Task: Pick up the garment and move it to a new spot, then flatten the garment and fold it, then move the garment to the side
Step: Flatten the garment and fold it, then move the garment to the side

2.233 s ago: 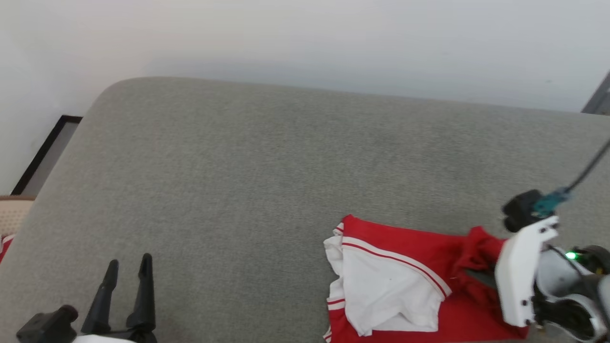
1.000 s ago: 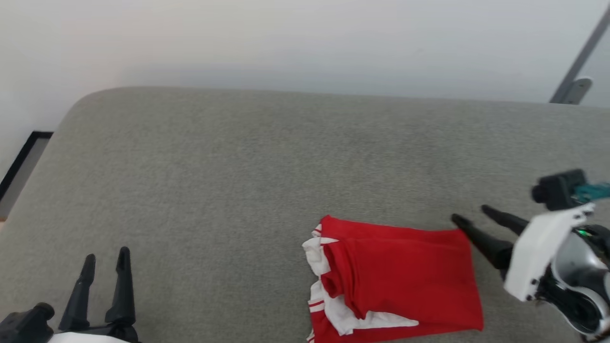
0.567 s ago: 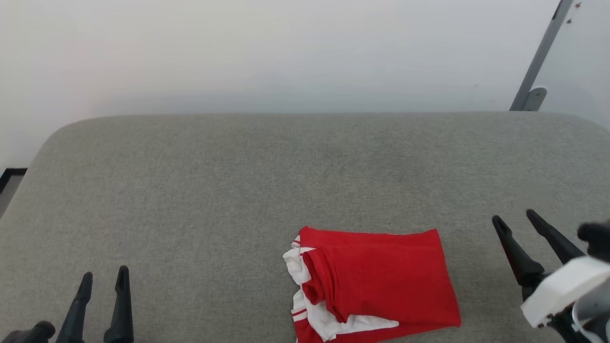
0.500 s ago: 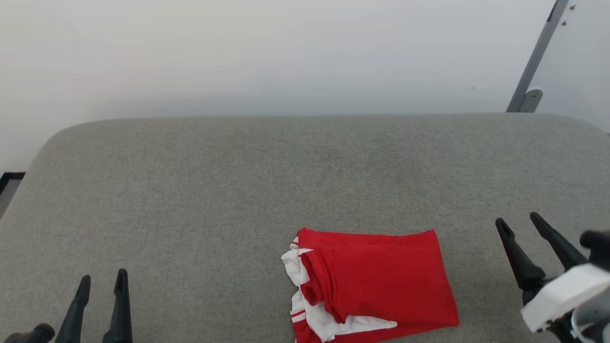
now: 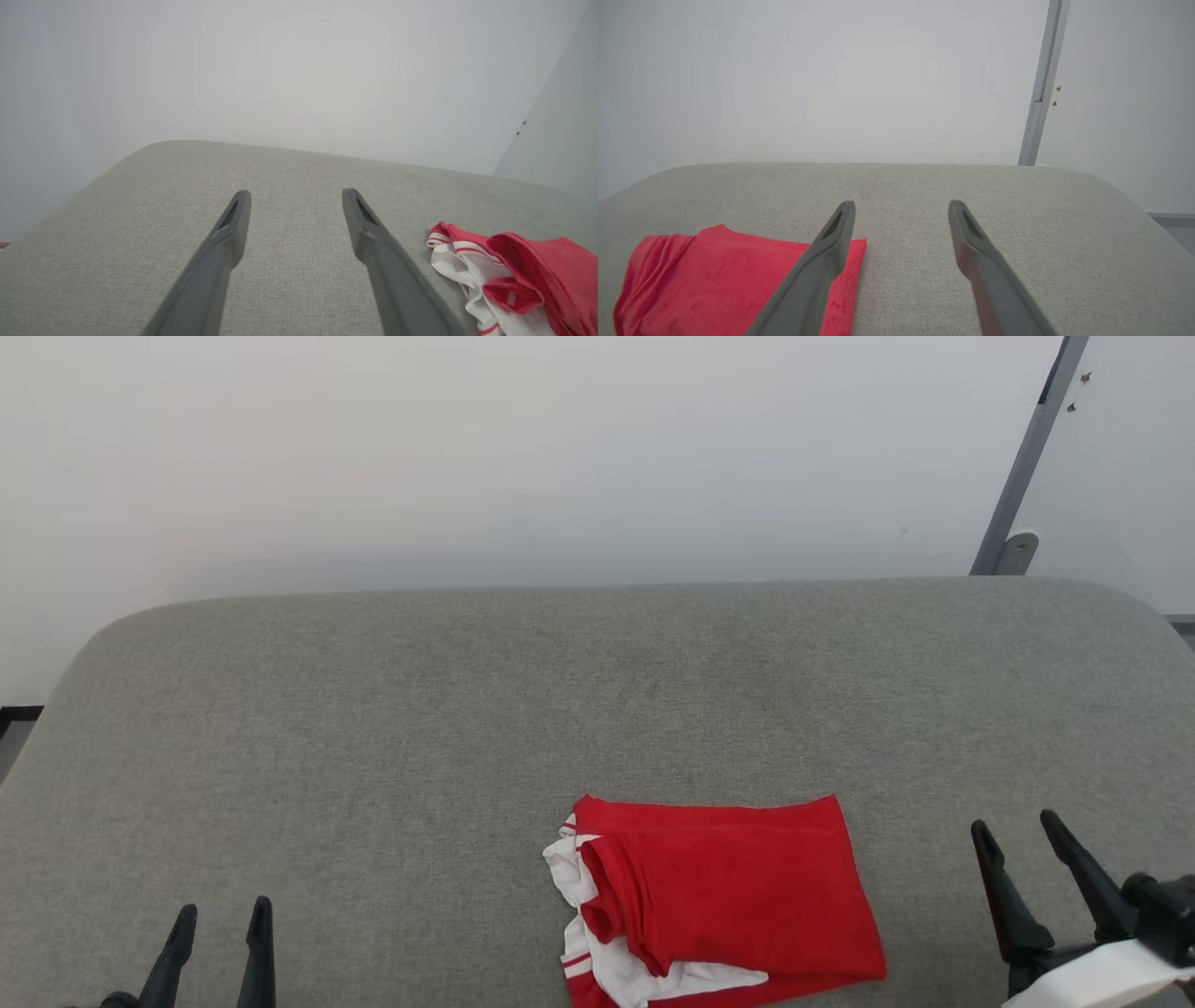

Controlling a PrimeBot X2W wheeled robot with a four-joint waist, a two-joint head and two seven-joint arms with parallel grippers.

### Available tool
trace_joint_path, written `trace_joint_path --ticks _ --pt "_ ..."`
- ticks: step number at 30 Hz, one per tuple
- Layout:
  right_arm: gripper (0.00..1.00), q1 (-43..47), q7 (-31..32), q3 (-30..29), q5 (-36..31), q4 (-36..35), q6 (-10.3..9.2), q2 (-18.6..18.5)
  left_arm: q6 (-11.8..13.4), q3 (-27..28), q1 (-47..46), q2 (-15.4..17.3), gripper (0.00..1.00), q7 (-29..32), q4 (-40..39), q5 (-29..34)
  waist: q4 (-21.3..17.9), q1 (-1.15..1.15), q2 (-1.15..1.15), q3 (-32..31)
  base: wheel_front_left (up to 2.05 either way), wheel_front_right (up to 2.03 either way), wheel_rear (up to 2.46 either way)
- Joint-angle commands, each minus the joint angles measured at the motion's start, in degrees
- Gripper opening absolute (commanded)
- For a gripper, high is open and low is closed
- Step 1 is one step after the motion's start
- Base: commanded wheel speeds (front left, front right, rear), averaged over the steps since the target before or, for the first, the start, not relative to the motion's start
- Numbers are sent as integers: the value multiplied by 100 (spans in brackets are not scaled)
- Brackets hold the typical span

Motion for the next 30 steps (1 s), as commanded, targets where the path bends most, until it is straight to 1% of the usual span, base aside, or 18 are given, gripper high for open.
trace_joint_path --ticks 1,11,20,30 --pt "100 30 -66 -2 -29 13 0 29 -16 0 33 -16 100 -27 5 87 -1 0 0 -5 0 0 0" --pt "100 176 -216 -164 -163 56 0 244 -17 46 -83 -98 100 -27 7 281 -9 0 0 -27 0 0 0" --pt "100 351 -216 -284 -260 -136 0 434 -17 29 -130 -128 100 -27 24 355 -17 0 0 -21 0 0 0" --pt "100 455 -215 -251 -302 -170 0 579 -17 -17 -217 -142 100 -27 41 389 21 0 0 -12 0 0 0"
